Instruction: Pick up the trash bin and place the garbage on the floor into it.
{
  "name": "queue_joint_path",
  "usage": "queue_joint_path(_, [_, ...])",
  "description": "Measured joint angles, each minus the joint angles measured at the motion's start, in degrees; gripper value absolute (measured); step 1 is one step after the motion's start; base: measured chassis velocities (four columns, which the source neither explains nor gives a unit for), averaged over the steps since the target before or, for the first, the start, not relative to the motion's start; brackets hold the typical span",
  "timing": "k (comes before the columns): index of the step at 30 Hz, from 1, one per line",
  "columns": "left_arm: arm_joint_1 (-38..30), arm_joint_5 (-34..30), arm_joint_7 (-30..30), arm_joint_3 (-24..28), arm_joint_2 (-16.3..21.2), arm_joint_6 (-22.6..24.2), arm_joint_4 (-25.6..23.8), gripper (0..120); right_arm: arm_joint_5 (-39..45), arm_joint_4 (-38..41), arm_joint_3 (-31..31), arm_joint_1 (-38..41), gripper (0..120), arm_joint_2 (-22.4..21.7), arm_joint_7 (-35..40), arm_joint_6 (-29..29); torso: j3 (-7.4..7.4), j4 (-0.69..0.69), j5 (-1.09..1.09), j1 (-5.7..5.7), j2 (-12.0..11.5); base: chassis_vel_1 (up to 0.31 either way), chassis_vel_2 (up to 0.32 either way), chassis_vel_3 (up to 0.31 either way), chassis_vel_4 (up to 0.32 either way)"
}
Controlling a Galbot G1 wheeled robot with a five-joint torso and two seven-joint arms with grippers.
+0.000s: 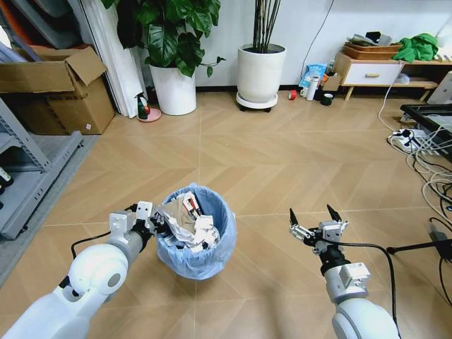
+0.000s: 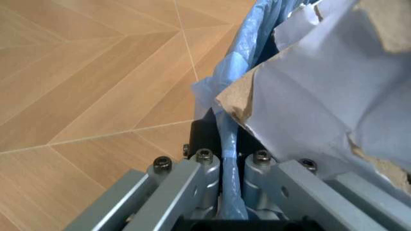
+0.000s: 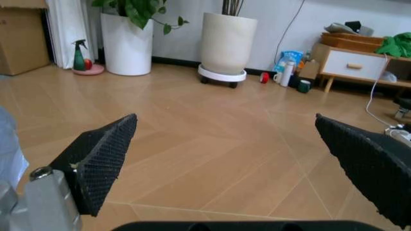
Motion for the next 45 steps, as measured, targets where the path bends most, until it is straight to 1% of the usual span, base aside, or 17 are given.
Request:
queue_joint_path(8, [0.02, 0.08, 0.05, -0.05, 0.00, -0.10, -0.05, 0, 0.00, -0.01, -0.08, -0.09, 100, 0.17, -0.08, 0.09, -0.01, 0.00, 0.01, 0.00, 0.00, 0.072, -0.068, -0.071, 0.059])
queue_joint_path(15, [0.01, 0.43, 0.14, 0.05, -0.22, -0.22, 0.00, 0, -0.15, -0.66, -0.19, -0.37, 100, 0.44, -0.67, 1.49, 0.00, 0.00, 0.00, 0.00, 0.00, 0.006, -0.007, -0.008, 0.005])
queue_joint_path(35, [0.13, 0.48, 0.21, 0.17, -0.43, -0.24, 0.20, 0, 0.72, -0.70, 0.13, 0.04, 100, 0.44, -1.03, 0.84, 0.00, 0.01, 0.00, 0.00, 0.00, 0.000, 0.000, 0.000, 0.000])
queue_joint_path(45, [0.20, 0.52, 0.21, 0.05, -0.57, -0.24, 0.28, 0, 0.70, -0.76, 0.08, 0.01, 100, 0.45, -1.19, 0.88, 0.00, 0.00, 0.01, 0.00, 0.00, -0.085, -0.086, 0.081, 0.075])
